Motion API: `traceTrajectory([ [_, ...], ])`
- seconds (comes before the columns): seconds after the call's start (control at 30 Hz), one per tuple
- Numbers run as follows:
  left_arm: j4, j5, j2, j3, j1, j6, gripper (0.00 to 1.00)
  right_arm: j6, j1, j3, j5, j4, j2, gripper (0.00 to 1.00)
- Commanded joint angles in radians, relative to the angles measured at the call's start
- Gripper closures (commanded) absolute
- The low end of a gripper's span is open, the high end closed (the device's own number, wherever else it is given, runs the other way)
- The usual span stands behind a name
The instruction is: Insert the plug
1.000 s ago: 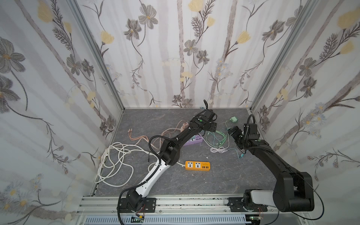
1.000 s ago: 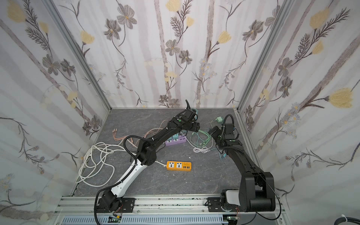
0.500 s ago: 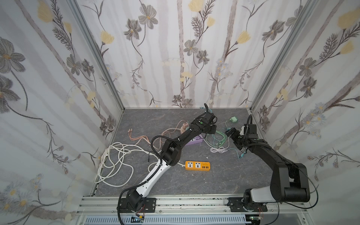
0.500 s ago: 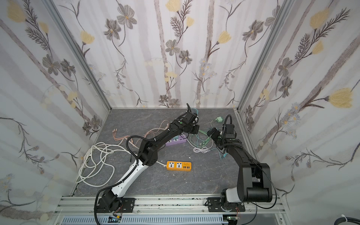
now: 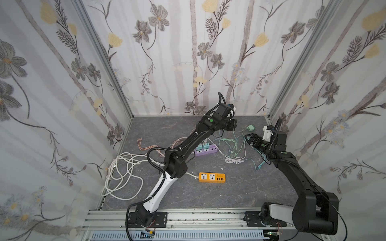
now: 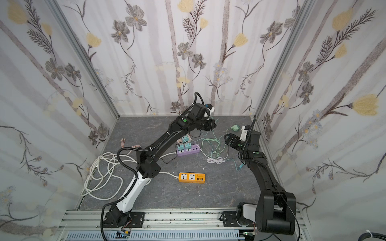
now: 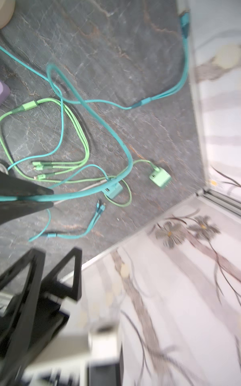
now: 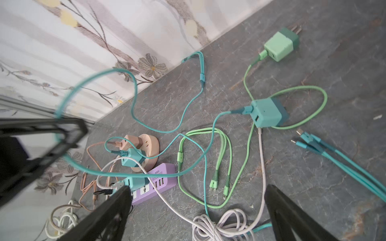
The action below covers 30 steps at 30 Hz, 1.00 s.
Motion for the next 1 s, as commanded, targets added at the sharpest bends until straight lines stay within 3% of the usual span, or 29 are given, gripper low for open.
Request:
traceTrajectory([
  [0.0, 0.017, 0.063, -0.102, 0.027, -0.002, 0.017, 1.0, -0.164, 0.001, 0.015, -0.058, 0.044, -0.016, 0.01],
  [0.4, -0.02, 0.123, -0.239, 0.067, -0.001, 0.023, 1.0, -0.569, 0.012, 0.032, -0.246, -0.009, -0.032, 0.04],
  [0.7, -0.053, 0.111, -0.337, 0.067, -0.021, 0.015, 1.0, -0.544, 0.045, -0.031, -0.28, 0.031, -0.144, 0.03],
  [0.97, -0.192, -0.138, -0.508, 0.065, -0.03, 0.043, 1.0, -0.496, 0.093, -0.083, -0.271, 0.069, -0.264, 0.02],
])
